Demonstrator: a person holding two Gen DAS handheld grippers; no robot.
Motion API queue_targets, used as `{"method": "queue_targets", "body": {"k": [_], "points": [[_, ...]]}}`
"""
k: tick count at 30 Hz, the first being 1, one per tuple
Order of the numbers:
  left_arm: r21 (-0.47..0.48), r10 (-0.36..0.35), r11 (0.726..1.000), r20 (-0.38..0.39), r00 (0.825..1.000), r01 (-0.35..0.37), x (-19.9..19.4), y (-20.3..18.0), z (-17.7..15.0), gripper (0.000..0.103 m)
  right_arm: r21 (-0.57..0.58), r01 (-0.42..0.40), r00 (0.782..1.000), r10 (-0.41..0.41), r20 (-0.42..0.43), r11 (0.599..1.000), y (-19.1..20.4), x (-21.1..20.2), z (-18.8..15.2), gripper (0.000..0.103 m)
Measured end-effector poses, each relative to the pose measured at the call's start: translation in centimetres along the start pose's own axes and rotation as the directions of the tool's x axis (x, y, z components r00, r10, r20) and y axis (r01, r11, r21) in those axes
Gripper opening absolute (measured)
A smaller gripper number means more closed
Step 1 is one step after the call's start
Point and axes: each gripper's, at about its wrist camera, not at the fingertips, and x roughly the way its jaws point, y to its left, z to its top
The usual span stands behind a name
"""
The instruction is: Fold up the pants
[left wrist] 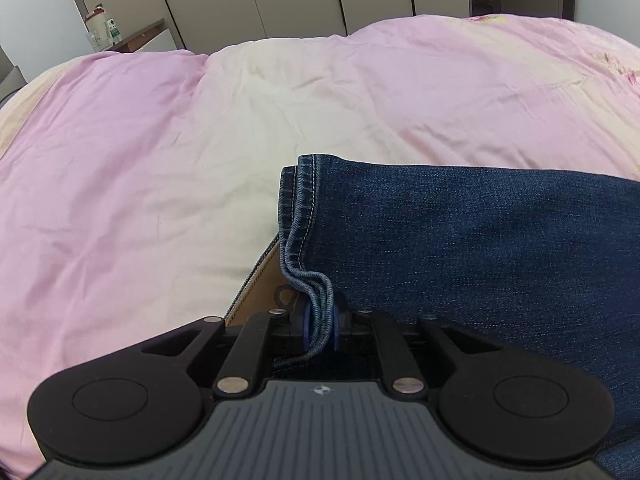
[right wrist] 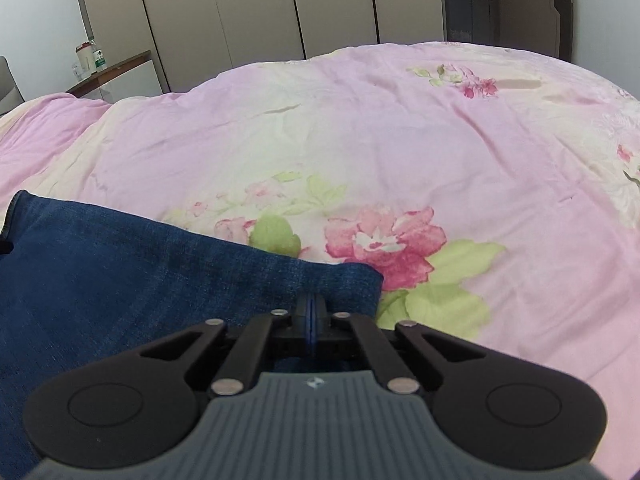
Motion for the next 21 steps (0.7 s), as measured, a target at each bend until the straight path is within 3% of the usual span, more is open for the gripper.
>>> {"method": "queue_targets", "body": {"k": [1,3,4,6,7,8,11,14,17,21], "points": [[-0.004,0.014,1.000,-0.006,1.000,-0.014,0.1,0.0,0.2,0.020,-0.009,0.004,1.000,-0.004,0.001,1.000,0.1,0.0,0.0,0.000],[-0.018,0.058,0.998,-0.021,0.998,-0.059,-0.4,0.2,0.6,0.041,-0.015,0.003,1.000,-0.003,0.001,1.000,0.4,-0.4,0.0,0.000],[-0.026,0.079,0.996,-0.024,0.997,-0.079,-0.8,0.4,0.8,0.046,-0.004,-0.009,1.000,0.009,-0.001,1.000,0.3,-0.8,0.0,0.000],[-0.051,0.094,0.994,-0.016,0.995,-0.095,-2.1,1.1,0.9,0.051,0.018,-0.036,0.999,0.036,0.004,0.999,0.3,-2.4,0.1,0.012],[-0.063,0.097,0.993,-0.013,0.995,-0.098,-2.9,1.4,0.8,0.051,0.017,-0.051,0.999,0.050,0.013,0.999,0.4,-3.4,-0.1,0.029],[-0.073,0.100,0.992,-0.008,0.995,-0.100,-3.7,1.6,0.7,0.051,0.008,-0.061,0.998,0.061,0.021,0.998,0.7,-4.8,-0.4,0.036],[-0.101,0.102,0.990,-0.005,0.995,-0.102,-6.0,2.0,0.1,0.054,-0.002,-0.068,0.998,0.068,-0.007,0.998,1.6,-7.2,-1.4,0.036],[-0.226,0.076,0.971,-0.005,0.997,-0.075,-8.0,3.3,-1.0,0.067,0.027,-0.060,0.997,0.061,-0.042,0.998,2.3,-9.1,-2.8,0.038],[-0.423,-0.003,0.906,-0.002,1.000,0.002,-9.1,5.5,-3.0,0.076,0.062,-0.040,0.997,0.044,-0.062,0.997,2.3,-10.9,-5.1,0.048],[-0.644,-0.139,0.757,0.016,0.990,0.116,-8.3,7.7,-6.0,0.078,0.169,-0.040,0.994,0.056,-0.091,0.985,1.0,-12.1,-7.4,0.051]]}}
